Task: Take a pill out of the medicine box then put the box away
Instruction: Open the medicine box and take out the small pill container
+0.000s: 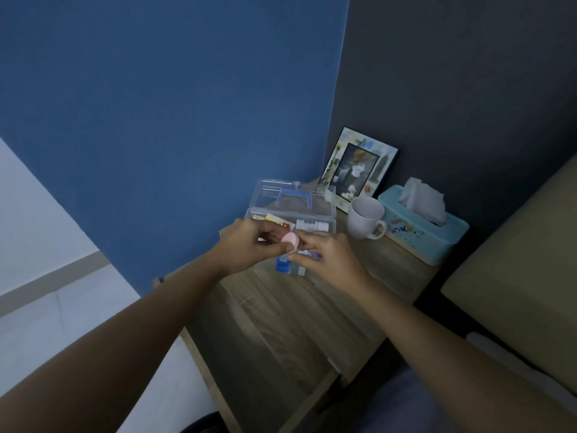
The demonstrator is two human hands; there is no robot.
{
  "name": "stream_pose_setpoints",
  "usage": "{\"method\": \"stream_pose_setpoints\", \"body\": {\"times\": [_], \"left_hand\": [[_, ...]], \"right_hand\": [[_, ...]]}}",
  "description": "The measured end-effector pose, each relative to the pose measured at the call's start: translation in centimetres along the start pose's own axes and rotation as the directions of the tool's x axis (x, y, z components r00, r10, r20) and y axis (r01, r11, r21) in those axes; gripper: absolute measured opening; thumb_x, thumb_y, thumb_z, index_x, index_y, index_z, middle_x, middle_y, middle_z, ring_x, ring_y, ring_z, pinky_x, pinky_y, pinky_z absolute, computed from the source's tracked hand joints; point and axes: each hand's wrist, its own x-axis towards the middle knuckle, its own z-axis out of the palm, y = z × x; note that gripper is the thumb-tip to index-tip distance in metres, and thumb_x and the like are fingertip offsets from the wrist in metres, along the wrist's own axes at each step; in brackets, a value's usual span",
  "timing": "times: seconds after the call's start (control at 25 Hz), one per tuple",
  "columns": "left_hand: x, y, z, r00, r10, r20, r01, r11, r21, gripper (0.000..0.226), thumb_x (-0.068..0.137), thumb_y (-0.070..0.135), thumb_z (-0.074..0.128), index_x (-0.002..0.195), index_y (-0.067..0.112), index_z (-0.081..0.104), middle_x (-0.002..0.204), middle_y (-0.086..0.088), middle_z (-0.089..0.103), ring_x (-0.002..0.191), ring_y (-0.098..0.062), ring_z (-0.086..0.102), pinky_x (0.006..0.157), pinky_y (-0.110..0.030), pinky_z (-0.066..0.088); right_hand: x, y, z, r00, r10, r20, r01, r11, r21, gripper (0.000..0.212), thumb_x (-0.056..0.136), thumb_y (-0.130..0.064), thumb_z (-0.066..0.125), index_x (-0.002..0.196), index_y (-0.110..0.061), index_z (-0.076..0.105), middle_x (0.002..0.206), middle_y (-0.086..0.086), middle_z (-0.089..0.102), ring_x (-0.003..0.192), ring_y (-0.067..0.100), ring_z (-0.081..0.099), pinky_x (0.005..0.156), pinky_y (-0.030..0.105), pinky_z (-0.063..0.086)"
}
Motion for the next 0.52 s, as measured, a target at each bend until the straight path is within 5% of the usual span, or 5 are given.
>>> {"method": "stream_pose_setpoints", "body": {"times": [0.24, 0.52], "left_hand": [[0.1, -0.1, 0.2, 0.998, 0.055, -0.039, -0.05, 0.991, 0.121, 0.025, 0.086, 0.033, 0.063, 0.105, 0.02, 0.071, 0.06, 0.025, 0.059, 0.063, 0.017, 0.054, 0.065, -0.001, 0.037], [0.2, -0.3, 0.2, 0.999, 0.024, -0.033, -0.021, 0.996, 0.083, 0.011, 0.082, 0.047, 0.061, 0.078, 0.04, 0.068, 0.064, 0.012, 0.067, 0.063, 0.0, 0.061, 0.062, -0.019, 0.048]], "right_hand": [[0.1, -1.1, 0.5, 0.998, -0.017, -0.068, 0.005, 0.986, -0.166, 0.032, 0.083, -0.022, 0.066, 0.113, -0.01, 0.064, 0.092, 0.011, 0.068, 0.084, 0.022, 0.063, 0.071, 0.031, 0.049], [-0.3, -1.2, 1.4, 0.994, -0.025, -0.108, -0.012, 0.944, -0.33, 0.044, 0.087, -0.026, 0.06, 0.125, -0.004, 0.056, 0.109, 0.017, 0.067, 0.093, 0.033, 0.064, 0.073, 0.041, 0.053]]}}
